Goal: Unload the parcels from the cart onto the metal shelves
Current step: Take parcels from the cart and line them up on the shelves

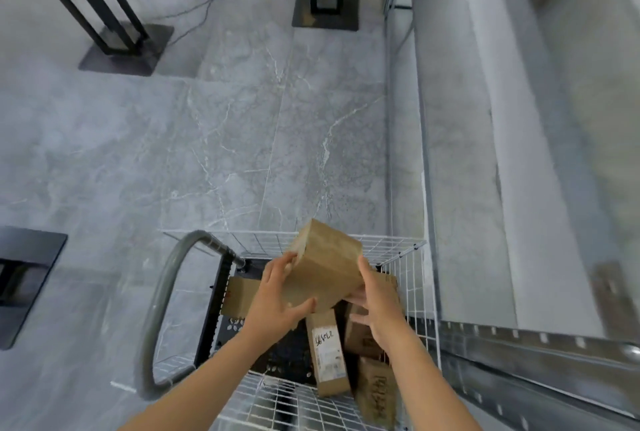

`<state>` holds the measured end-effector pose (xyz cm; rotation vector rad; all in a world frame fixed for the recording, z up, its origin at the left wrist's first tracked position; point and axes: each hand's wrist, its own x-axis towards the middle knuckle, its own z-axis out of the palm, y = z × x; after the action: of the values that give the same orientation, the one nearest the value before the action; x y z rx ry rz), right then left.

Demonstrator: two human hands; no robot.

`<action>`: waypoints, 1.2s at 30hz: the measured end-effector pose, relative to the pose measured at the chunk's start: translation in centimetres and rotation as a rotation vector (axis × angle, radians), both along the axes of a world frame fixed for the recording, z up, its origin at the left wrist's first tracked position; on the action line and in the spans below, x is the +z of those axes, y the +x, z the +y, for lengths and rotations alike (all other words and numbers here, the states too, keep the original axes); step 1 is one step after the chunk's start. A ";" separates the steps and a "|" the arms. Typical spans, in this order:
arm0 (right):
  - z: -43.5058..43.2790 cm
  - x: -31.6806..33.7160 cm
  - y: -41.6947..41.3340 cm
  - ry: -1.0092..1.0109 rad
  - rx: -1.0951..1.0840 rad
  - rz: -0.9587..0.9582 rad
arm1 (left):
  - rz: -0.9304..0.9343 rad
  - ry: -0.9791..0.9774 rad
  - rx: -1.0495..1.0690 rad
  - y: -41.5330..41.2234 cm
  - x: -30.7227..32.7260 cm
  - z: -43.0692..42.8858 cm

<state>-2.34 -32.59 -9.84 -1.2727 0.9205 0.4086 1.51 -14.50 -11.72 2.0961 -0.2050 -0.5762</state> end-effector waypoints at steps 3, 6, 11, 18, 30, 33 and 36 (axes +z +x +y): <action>-0.7 5.2 0.2 -0.064 -0.068 -0.102 | -0.079 -0.039 -0.015 0.7 5.4 -1.0; -1.6 10.0 -0.2 -0.045 -0.139 -0.227 | -0.086 -0.126 0.013 1.0 10.7 -1.7; -2.3 16.9 -1.4 -0.054 -0.088 -0.392 | -0.044 -0.326 0.044 1.4 18.6 -1.9; -0.7 22.4 -1.7 -0.337 0.077 -0.542 | -0.022 -0.470 -0.005 1.9 24.7 -0.4; 9.0 28.5 -7.1 -0.388 -0.310 -0.646 | 0.037 -0.616 -0.318 3.1 29.1 4.7; 11.9 29.4 -9.5 -0.426 -0.392 -0.693 | 0.073 -0.617 -0.431 2.2 29.5 5.3; 14.1 29.4 -12.0 -0.518 -0.485 -0.663 | 0.125 -0.644 -0.526 0.3 29.6 5.4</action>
<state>-14.39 -18.45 19.58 -1.4519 0.7356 -0.6446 1.84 -9.08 17.93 1.3686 -0.7752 -0.8173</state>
